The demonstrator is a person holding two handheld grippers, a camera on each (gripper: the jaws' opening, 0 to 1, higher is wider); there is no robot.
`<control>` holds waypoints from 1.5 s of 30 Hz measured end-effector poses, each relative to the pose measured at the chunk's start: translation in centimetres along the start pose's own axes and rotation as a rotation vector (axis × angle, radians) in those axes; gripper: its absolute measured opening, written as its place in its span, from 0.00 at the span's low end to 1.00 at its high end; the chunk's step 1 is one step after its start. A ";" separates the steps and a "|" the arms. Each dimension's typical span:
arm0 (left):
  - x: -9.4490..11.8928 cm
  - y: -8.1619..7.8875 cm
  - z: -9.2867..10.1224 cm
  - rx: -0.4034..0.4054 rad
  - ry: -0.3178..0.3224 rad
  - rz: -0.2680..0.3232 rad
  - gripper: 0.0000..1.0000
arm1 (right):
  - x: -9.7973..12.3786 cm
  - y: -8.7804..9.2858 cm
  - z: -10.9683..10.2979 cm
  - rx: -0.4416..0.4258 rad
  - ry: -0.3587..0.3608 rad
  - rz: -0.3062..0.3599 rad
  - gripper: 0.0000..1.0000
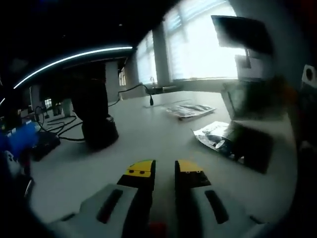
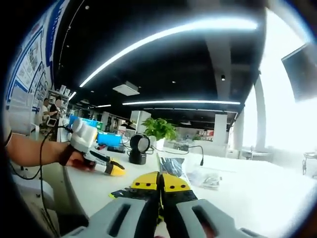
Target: Clip sheet goods on table flip sheet goods clip sheet goods scan sheet goods put sheet goods back to table
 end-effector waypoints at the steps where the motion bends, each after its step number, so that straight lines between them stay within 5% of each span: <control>1: 0.0 0.0 0.0 -0.001 0.001 -0.001 0.08 | 0.1 0.0 0.2 -0.002 0.005 0.002 0.00; 45: 0.0 0.0 -0.3 0.002 0.010 0.011 0.08 | 2.4 0.7 4.9 -0.083 0.211 0.007 0.00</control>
Point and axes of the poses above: the point that each gripper's makers call its tool centre point, and the gripper's own axes: x roughly backward along the fingers, z roughly to its right, y roughly out of its underside, the point moved 10 cm from there along x, roughly backward along the fingers, and after that the axes turned 13 degrees about x, right-handed, at the moved point
